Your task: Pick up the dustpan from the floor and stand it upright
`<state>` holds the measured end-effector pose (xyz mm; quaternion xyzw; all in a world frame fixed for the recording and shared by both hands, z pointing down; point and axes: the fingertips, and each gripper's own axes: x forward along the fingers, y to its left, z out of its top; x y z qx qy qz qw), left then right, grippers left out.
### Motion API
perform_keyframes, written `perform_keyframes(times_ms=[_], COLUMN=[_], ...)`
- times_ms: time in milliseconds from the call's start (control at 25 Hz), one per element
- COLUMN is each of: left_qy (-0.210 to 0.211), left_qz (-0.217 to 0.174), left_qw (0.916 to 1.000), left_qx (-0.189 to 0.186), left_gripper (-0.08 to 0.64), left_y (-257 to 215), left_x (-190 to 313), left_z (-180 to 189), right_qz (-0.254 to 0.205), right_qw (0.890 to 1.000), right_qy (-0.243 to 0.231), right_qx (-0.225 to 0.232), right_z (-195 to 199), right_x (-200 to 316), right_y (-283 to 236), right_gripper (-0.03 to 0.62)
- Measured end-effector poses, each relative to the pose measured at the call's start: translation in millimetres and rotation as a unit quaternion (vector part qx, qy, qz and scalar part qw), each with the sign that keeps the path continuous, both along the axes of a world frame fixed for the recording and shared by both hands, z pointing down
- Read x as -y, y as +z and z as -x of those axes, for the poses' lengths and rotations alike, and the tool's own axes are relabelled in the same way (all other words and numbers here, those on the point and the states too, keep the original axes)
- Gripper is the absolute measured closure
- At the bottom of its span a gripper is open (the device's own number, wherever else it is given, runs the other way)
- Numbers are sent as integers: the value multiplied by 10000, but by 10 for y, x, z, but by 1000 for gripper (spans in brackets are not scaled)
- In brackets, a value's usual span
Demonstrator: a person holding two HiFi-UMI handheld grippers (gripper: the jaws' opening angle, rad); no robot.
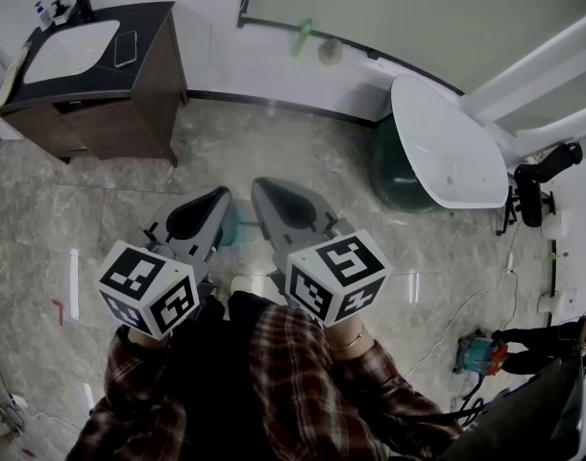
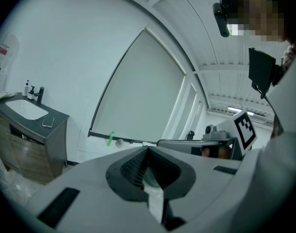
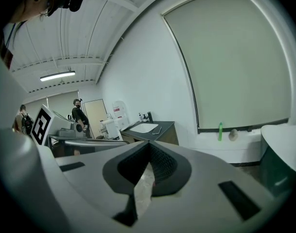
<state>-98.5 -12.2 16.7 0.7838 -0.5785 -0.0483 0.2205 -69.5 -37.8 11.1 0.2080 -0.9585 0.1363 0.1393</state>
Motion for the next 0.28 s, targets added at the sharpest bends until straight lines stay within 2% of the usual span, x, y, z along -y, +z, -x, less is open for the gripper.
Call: perform_keyframes(times_ms=[280], left_qy=[-61], left_qz=[3], left_qw=[10000], left_qx=[48], left_gripper=[548], left_y=[48], left_x=[41], left_z=[63], right_qz=[61], right_qw=[9999], right_qy=[-113], right_qx=[64], right_z=[92], right_x=[22], right_y=[78], right_gripper=[581])
